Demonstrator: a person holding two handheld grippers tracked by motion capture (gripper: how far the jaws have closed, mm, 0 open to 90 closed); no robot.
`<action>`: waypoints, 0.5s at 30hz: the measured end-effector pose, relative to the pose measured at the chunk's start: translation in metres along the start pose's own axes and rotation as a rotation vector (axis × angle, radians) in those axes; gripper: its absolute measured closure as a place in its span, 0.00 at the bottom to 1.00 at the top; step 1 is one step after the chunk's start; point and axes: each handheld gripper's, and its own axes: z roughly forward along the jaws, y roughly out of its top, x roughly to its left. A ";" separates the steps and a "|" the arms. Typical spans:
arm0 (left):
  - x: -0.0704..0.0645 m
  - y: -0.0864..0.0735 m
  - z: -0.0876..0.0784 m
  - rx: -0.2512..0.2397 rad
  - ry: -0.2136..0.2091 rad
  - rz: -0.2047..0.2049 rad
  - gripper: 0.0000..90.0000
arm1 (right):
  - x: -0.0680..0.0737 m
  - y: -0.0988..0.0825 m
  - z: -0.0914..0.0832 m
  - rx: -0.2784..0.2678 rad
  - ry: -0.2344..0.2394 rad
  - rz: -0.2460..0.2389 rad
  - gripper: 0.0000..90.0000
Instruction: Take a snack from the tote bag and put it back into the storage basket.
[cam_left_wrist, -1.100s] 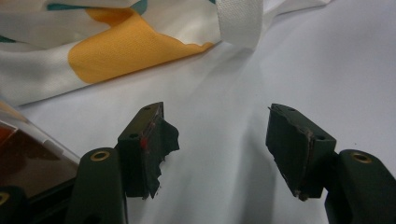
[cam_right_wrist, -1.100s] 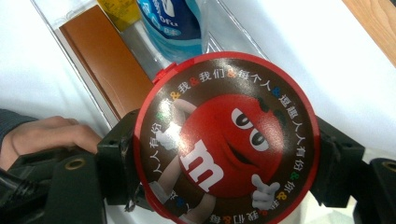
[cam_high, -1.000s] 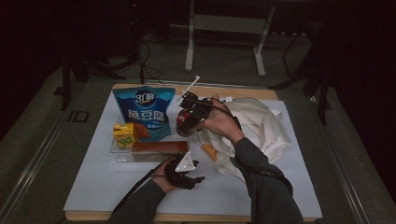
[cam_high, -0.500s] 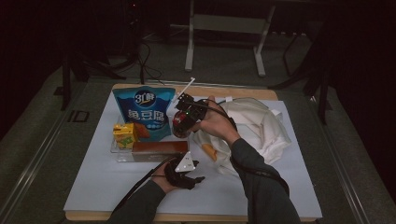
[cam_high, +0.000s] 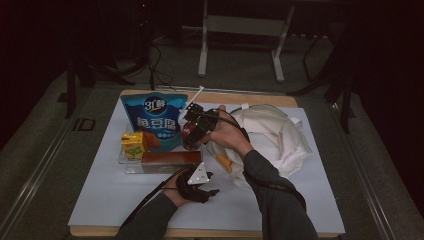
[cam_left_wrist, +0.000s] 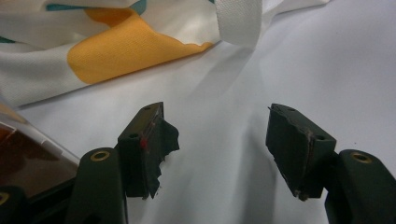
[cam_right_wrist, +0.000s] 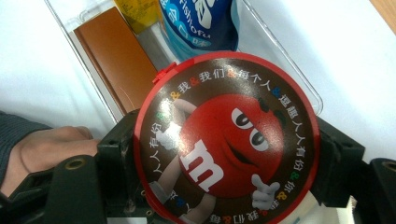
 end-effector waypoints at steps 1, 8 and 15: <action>0.000 0.000 0.000 0.000 0.000 0.000 0.42 | 0.000 0.000 0.001 -0.002 0.000 -0.004 0.28; 0.000 0.000 0.000 0.000 -0.001 0.000 0.42 | 0.001 0.002 0.005 0.001 0.002 -0.004 0.28; 0.000 0.000 0.000 0.000 0.000 -0.003 0.42 | 0.001 0.002 0.009 0.009 -0.004 0.002 0.28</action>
